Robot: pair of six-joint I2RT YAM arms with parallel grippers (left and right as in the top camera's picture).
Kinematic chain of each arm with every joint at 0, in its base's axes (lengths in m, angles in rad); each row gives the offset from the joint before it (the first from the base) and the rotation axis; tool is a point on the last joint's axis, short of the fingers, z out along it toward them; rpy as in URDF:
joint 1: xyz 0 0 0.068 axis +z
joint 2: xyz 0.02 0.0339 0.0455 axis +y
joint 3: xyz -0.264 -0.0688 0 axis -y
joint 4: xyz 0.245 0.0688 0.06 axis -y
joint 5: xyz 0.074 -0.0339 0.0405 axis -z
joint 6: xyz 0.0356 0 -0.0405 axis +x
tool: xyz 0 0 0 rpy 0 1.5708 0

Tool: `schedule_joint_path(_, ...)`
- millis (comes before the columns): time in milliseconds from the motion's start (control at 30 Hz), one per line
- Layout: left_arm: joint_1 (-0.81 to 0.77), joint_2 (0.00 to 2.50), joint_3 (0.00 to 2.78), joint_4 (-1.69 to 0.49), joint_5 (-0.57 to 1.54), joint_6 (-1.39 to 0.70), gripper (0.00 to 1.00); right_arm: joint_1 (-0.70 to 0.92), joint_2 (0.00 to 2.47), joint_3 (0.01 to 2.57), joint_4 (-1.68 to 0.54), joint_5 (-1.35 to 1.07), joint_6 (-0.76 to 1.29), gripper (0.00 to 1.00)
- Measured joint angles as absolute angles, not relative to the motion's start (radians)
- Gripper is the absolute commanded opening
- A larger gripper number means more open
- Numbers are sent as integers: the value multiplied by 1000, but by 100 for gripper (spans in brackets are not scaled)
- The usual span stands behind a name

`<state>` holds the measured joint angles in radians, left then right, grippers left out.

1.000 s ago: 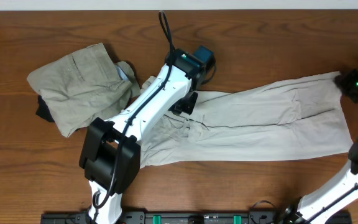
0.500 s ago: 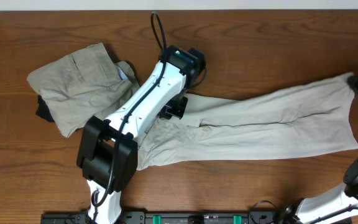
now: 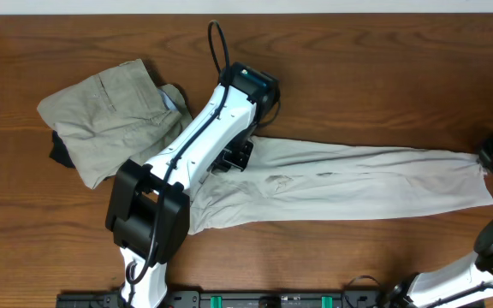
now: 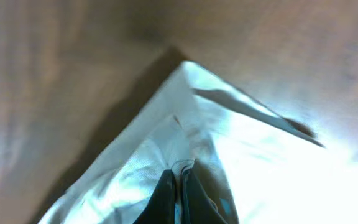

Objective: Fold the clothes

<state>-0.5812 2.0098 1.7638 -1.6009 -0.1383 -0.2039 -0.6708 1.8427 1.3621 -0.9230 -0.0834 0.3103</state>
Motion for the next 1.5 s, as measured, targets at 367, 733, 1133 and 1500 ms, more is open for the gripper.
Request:
schedule_joint_path(367, -581, 2010, 1764, -1612, -138, -174, 30, -675, 1843, 1362, -931, 26, 345, 49)
schedule_joint_path(733, -581, 2010, 1764, -1588, -138, -156, 53, -716, 1843, 1362, -880, -18, 292, 71)
schedule_joint_path(1133, -511, 1940, 1762, -1443, -134, -254, 53, -763, 1891, 1362, -843, -244, 77, 76)
schedule_joint_path(1500, -308, 1731, 1762, -1419, -84, -310, 54, -811, 1892, 1362, -806, -277, -21, 77)
